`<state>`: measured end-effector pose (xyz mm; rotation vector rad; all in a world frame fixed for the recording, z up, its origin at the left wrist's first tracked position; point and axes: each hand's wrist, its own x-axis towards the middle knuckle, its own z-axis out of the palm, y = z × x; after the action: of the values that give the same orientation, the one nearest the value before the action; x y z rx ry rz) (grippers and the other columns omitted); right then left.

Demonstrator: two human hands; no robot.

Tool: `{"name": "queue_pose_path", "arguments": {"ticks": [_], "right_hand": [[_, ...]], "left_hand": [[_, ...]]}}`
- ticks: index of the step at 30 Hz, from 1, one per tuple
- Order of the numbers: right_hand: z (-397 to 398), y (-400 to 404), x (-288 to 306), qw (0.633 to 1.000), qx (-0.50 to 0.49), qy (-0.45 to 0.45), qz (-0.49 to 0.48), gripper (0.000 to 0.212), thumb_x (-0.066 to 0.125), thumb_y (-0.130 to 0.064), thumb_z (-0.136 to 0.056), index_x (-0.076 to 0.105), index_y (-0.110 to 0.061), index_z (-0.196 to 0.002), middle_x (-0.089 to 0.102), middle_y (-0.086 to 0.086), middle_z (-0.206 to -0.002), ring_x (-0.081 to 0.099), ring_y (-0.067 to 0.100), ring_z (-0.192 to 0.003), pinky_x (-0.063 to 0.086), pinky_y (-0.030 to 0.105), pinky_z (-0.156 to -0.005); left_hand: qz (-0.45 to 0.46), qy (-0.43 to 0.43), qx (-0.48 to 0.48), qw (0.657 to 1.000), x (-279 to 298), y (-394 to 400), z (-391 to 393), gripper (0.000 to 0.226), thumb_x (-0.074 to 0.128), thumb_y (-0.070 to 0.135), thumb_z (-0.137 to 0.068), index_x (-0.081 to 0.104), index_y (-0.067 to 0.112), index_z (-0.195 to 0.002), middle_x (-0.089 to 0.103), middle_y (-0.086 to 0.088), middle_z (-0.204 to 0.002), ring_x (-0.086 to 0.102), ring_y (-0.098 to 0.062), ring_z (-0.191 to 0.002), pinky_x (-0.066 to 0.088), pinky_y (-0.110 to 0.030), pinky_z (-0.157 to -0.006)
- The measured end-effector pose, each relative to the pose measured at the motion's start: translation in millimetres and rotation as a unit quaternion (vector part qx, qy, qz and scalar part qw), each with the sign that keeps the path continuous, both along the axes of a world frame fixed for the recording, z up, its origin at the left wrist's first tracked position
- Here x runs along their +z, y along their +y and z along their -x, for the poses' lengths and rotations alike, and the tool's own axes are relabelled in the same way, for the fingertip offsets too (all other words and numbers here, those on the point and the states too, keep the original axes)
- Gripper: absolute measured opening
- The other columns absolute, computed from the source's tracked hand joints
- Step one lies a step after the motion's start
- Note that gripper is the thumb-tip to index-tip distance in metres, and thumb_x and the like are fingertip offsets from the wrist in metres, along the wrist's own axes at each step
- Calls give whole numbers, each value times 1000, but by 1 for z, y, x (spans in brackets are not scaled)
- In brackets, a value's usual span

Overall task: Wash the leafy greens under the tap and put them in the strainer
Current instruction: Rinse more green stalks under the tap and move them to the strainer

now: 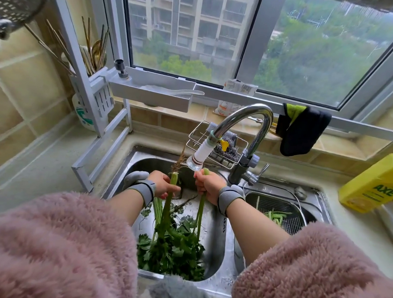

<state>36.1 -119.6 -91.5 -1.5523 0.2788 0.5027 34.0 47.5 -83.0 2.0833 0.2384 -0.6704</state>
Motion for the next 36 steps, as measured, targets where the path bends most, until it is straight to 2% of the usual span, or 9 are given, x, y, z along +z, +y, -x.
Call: {"name": "queue_pose_path", "arguments": {"ticks": [3, 6, 9, 14, 18, 23, 28, 31, 36], "right_hand": [[1, 1, 1, 1000, 4, 5, 8, 37, 35, -17, -99, 34, -17, -61, 30, -11, -35, 22, 6, -32, 20, 19, -40], [0, 2, 0, 1000, -3, -14, -23, 36, 34, -15, -100, 44, -13, -66, 37, -8, -40, 28, 10, -43, 24, 21, -46], [0, -3, -1, 996, -21, -14, -84, 24, 39, -8, -99, 57, -8, -83, 46, -3, -52, 41, 7, -44, 33, 20, -51], [6, -9, -2, 988, -17, -8, -156, 24, 36, 8, -96, 54, -6, -88, 70, 0, -63, 67, 9, -55, 55, 20, -56], [10, -6, 2, 990, -18, 4, -140, 24, 37, 2, -97, 50, -9, -81, 65, -2, -55, 59, 8, -45, 50, 20, -49], [8, -3, 0, 998, -29, 0, -47, 30, 40, -16, -100, 43, -15, -70, 37, -10, -38, 26, 6, -40, 21, 20, -48], [9, -2, 6, 999, 17, 39, 26, 45, 38, -50, -95, 33, -19, -62, 28, -4, -51, 19, 10, -45, 17, 22, -46], [10, 1, 4, 998, 2, 59, 17, 38, 39, -41, -98, 38, -16, -69, 35, 1, -58, 26, 12, -48, 24, 22, -48], [7, 3, -1, 1000, -4, -16, 18, 34, 36, -21, -101, 43, -12, -69, 41, 4, -62, 36, 15, -51, 34, 23, -52]], "left_hand": [[3, -2, -2, 1000, -1, -1, 1, 47, 70, 24, -82, 57, -3, -118, 64, -12, -95, 49, -7, -55, 40, -14, -45], [0, -3, -3, 1000, 0, -2, 2, 47, 70, 24, -81, 57, -3, -117, 63, -10, -90, 49, -8, -55, 40, -13, -42], [-2, -1, 0, 1000, 1, -1, 2, 49, 70, 24, -82, 55, -2, -120, 63, -9, -91, 50, -7, -55, 41, -12, -41], [5, 4, 9, 1000, 3, -2, 2, 52, 70, 20, -83, 52, -5, -124, 60, -5, -75, 49, -7, -53, 41, -10, -38], [-3, 2, 4, 1000, 2, -5, 3, 54, 70, 23, -82, 51, -2, -126, 60, -4, -80, 50, -7, -56, 40, -11, -38], [-5, -5, 3, 1000, 2, -6, 5, 56, 69, 23, -82, 50, -3, -128, 61, -10, -94, 49, -8, -58, 39, -8, -37], [9, 5, 4, 1000, 3, -5, 7, 55, 69, 20, -83, 48, -3, -128, 63, -13, -97, 47, -8, -54, 41, -9, -38], [8, 6, 5, 1000, 4, -5, 7, 56, 69, 20, -82, 48, -3, -129, 64, -13, -98, 48, -8, -56, 42, -10, -39], [4, 4, 3, 1000, 4, -3, 10, 59, 71, 21, -81, 48, -3, -130, 65, -14, -103, 53, -9, -62, 44, -9, -41]]}}
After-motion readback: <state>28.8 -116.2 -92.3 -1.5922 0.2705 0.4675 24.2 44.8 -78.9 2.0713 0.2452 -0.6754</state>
